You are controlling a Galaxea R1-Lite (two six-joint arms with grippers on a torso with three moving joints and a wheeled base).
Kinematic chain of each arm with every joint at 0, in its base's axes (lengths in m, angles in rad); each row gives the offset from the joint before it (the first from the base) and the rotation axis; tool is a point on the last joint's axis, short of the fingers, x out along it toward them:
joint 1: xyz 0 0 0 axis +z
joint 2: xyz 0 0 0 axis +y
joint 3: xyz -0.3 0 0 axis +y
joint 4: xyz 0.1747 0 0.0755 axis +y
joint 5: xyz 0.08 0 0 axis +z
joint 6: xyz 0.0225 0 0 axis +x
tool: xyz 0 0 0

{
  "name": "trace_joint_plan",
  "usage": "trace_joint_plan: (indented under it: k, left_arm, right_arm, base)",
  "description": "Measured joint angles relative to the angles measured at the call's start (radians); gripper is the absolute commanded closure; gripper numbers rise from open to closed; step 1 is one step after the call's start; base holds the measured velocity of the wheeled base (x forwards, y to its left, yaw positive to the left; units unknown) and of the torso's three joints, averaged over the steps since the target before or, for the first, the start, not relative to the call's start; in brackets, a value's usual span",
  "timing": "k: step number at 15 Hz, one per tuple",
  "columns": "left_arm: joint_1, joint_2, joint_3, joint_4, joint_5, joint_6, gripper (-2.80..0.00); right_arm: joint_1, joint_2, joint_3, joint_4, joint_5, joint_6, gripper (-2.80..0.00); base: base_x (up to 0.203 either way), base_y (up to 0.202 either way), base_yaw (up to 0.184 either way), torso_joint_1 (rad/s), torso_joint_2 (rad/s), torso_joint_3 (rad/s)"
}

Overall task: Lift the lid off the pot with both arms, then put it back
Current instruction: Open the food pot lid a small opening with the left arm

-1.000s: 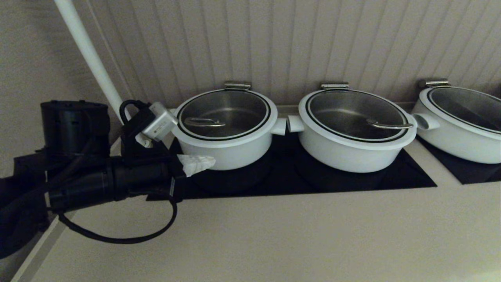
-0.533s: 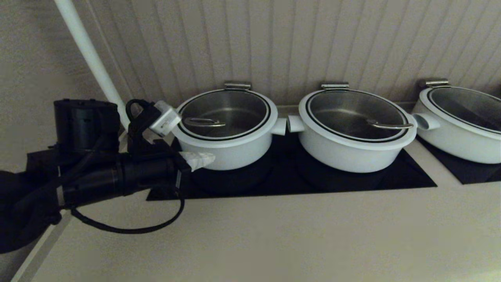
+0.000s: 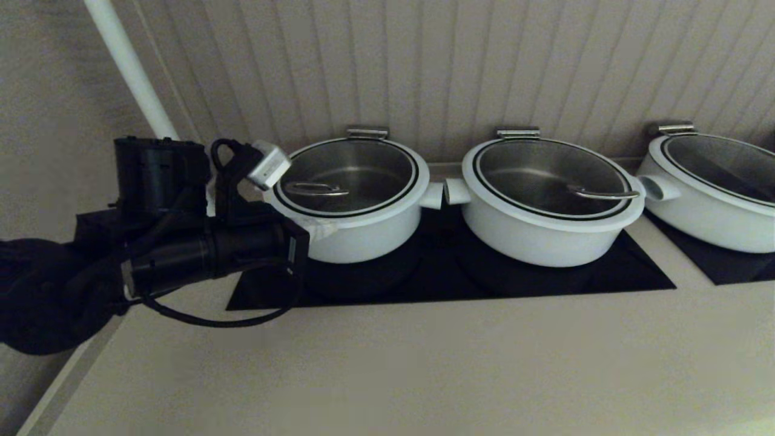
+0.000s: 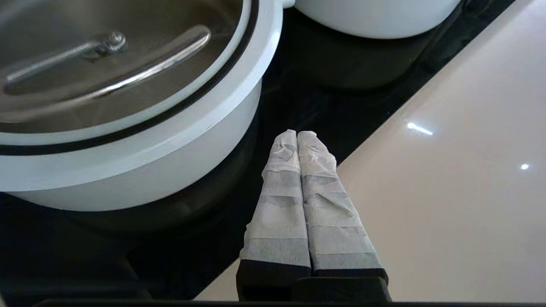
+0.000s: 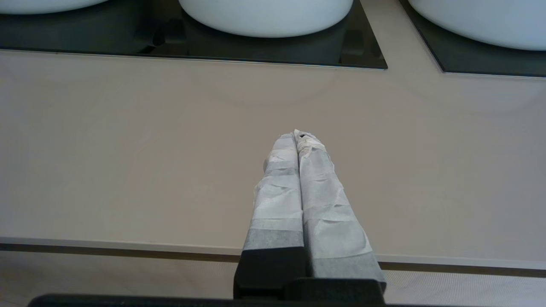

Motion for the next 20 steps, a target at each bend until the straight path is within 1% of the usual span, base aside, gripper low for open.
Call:
trace_joint_plan:
  k: [2,4,8,11,14,18,20]
  left_arm:
    - [0.001,0.017,-0.003,-0.017,0.001,0.000,0.00]
    - [0.001,0.036,-0.004,-0.060,0.003,0.000,0.00]
    - [0.004,0.067,-0.001,-0.072,0.006,0.002,0.00]
    - [0.010,0.083,-0.001,-0.072,0.043,0.002,0.00]
    - [0.030,0.096,-0.006,-0.076,0.046,0.004,0.00]
    - [0.056,0.120,-0.021,-0.129,0.047,0.006,0.00]
    - [0.066,0.130,-0.033,-0.132,0.047,0.005,0.00]
  right_arm:
    - [0.000,0.000,0.000,0.000,0.000,0.000,0.00]
    - [0.000,0.000,0.000,0.000,0.000,0.000,0.00]
    - [0.000,0.000,0.000,0.000,0.000,0.000,0.00]
    - [0.000,0.000,0.000,0.000,0.000,0.000,0.00]
    - [0.000,0.000,0.000,0.000,0.000,0.000,0.00]
    - [0.000,0.000,0.000,0.000,0.000,0.000,0.00]
    - [0.000,0.000,0.000,-0.001,0.000,0.000,0.00]
  base:
    - [0.000,0.000,0.000,0.000,0.00,0.000]
    - [0.000,0.000,0.000,0.000,0.00,0.000]
    - [0.000,0.000,0.000,0.000,0.00,0.000]
    - [0.000,0.000,0.000,0.000,0.00,0.000]
    - [0.000,0.000,0.000,0.000,0.00,0.000]
    - [0.000,0.000,0.000,0.000,0.00,0.000]
    - [0.000,0.000,0.000,0.000,0.00,0.000]
